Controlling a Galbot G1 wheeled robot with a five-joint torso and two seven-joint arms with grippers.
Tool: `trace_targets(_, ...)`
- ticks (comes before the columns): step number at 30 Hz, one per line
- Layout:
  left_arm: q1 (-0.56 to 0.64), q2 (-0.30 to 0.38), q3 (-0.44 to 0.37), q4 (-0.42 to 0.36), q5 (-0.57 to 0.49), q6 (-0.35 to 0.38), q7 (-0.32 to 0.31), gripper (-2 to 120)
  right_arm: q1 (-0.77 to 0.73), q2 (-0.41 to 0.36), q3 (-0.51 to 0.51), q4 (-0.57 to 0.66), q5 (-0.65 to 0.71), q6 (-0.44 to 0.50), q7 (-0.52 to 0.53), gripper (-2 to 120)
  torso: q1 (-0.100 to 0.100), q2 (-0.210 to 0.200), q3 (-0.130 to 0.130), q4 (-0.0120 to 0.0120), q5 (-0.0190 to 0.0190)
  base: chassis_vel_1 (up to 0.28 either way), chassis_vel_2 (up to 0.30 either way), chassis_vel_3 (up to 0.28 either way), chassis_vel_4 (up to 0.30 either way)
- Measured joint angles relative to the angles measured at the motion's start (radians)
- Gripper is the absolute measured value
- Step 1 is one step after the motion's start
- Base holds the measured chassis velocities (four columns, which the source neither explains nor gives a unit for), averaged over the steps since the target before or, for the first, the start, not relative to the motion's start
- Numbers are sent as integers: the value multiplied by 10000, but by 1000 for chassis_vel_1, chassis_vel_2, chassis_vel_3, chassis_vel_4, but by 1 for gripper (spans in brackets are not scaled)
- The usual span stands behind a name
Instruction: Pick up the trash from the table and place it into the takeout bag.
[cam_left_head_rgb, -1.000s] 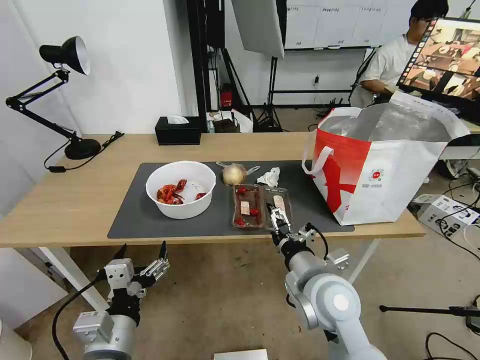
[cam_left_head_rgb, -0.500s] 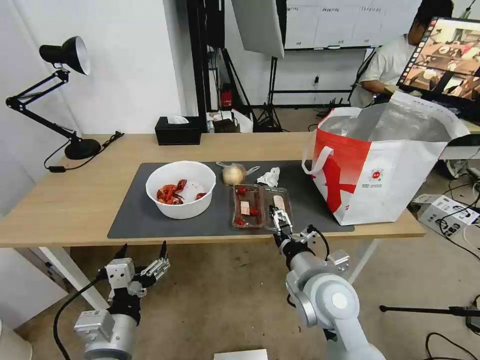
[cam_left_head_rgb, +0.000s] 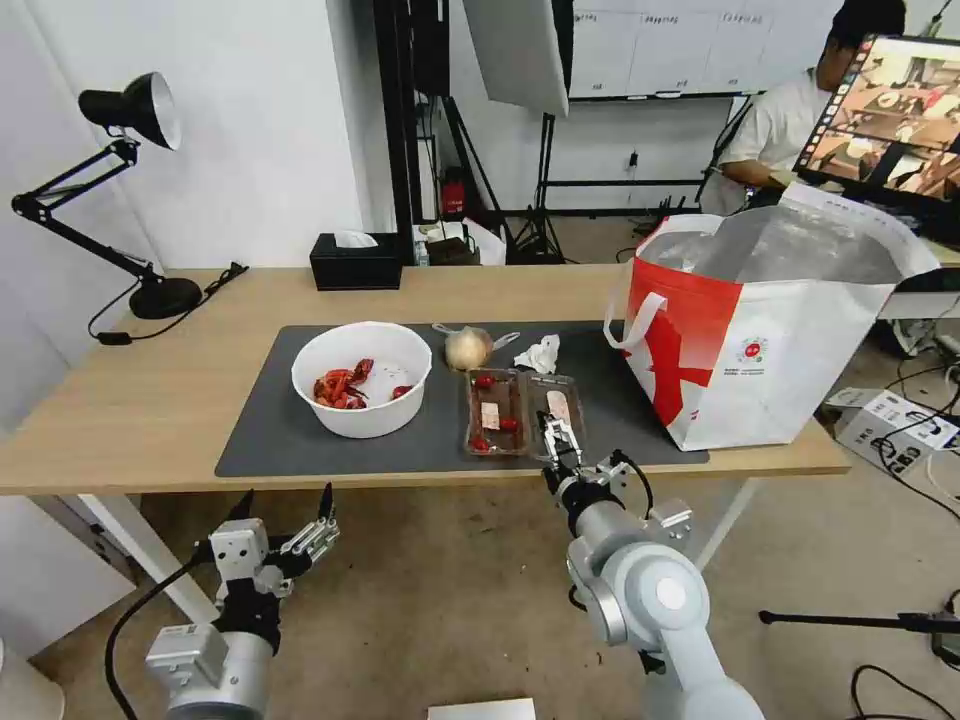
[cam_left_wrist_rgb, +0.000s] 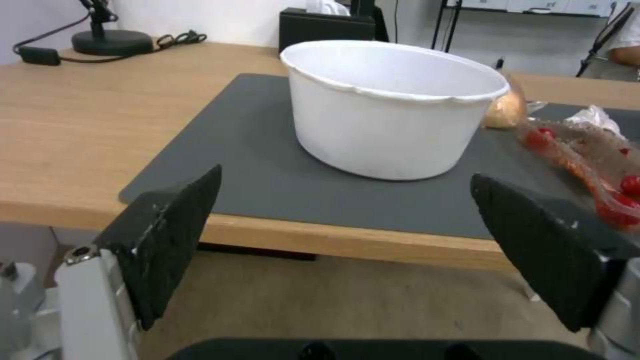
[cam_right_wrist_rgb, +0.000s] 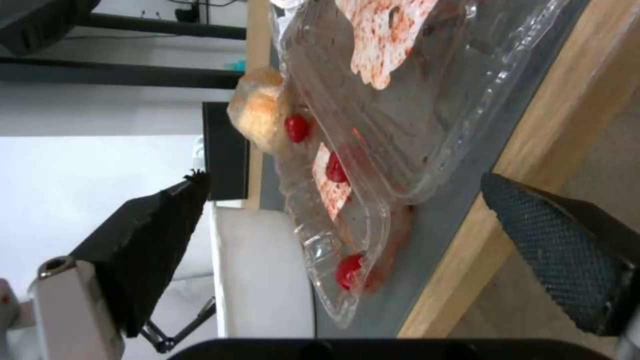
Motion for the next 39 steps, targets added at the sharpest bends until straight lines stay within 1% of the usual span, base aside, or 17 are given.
trace_targets(17,-21,-37,-6,53,17,-8,6,100,166,2,-49,-52,113,39,-28,100,0,0,-1,0,1,0,0,0,0)
trace_targets(23,-83,1,-4,137,8,-7,6,100,313,95,-26,-362,90,68,-55,100,-1,0,-1,0,0,0,0,0,0)
trace_targets(39,-139,35,-10,233,-18,-13,5,100,550,179,84,-646,43,191,-198,100,-1,0,0,1,1,0,0,0,0)
